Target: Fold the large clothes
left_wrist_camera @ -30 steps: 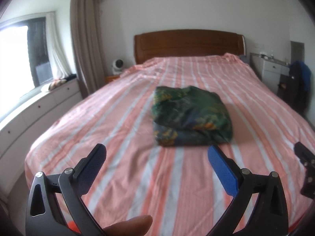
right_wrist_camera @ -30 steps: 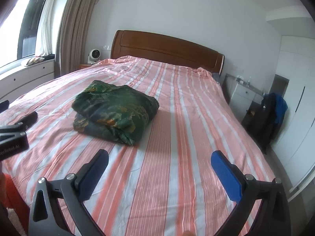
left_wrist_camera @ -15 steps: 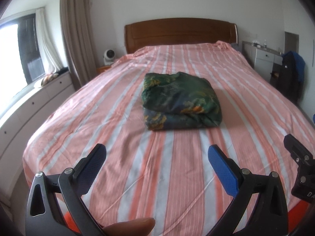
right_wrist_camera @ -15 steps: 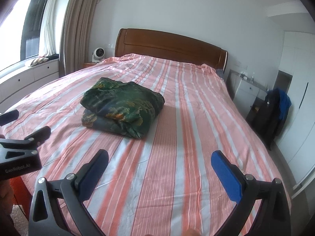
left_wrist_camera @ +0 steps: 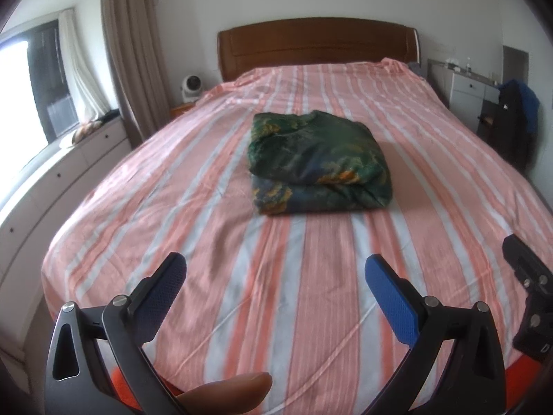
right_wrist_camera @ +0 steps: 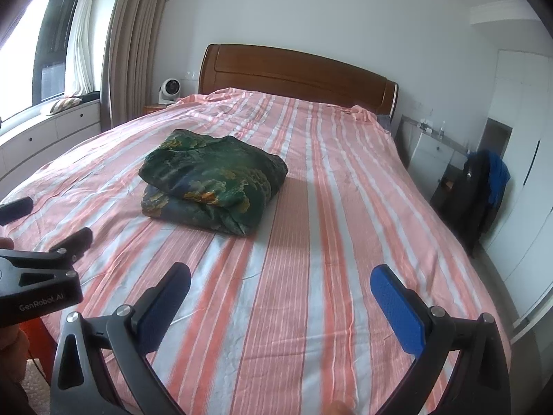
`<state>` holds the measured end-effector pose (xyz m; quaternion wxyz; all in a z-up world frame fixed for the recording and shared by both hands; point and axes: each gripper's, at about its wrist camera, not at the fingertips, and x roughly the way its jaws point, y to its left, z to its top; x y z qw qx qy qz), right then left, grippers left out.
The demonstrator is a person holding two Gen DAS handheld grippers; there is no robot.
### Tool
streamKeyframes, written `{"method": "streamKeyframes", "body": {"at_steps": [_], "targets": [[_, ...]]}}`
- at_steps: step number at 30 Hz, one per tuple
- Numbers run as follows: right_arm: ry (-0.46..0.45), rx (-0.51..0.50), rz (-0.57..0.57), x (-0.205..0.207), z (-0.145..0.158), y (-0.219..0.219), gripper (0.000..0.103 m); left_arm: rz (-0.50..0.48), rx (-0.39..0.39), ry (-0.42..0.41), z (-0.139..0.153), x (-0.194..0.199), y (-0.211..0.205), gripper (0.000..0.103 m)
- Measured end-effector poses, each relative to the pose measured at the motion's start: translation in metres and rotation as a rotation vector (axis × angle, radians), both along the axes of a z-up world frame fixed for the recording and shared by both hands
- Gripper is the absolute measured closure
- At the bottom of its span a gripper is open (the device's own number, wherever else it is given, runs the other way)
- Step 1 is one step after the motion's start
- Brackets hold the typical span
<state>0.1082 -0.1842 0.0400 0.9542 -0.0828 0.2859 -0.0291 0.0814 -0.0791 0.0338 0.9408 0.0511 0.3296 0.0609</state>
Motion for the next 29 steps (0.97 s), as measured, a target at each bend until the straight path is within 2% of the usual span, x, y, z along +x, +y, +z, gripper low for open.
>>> {"method": "streamKeyframes", "body": {"at_steps": [9, 14, 24, 29], "targets": [[0.002, 0.022, 0.016, -0.006, 0.005, 0.001, 0.001, -0.026, 0.008, 0.004, 0.002, -0.004, -0.006, 0.0], [-0.006, 0.033, 0.018, -0.009, 0.01, 0.005, 0.001, -0.021, 0.011, -0.028, 0.01, -0.01, -0.005, 0.0], [0.015, 0.047, 0.008, -0.012, 0.002, 0.0, 0.001, -0.041, -0.019, -0.014, 0.01, -0.008, -0.007, 0.0], [0.018, 0.061, 0.007, -0.01, 0.002, -0.003, 0.001, -0.034, -0.007, -0.04, 0.013, -0.011, -0.01, 0.0]]}}
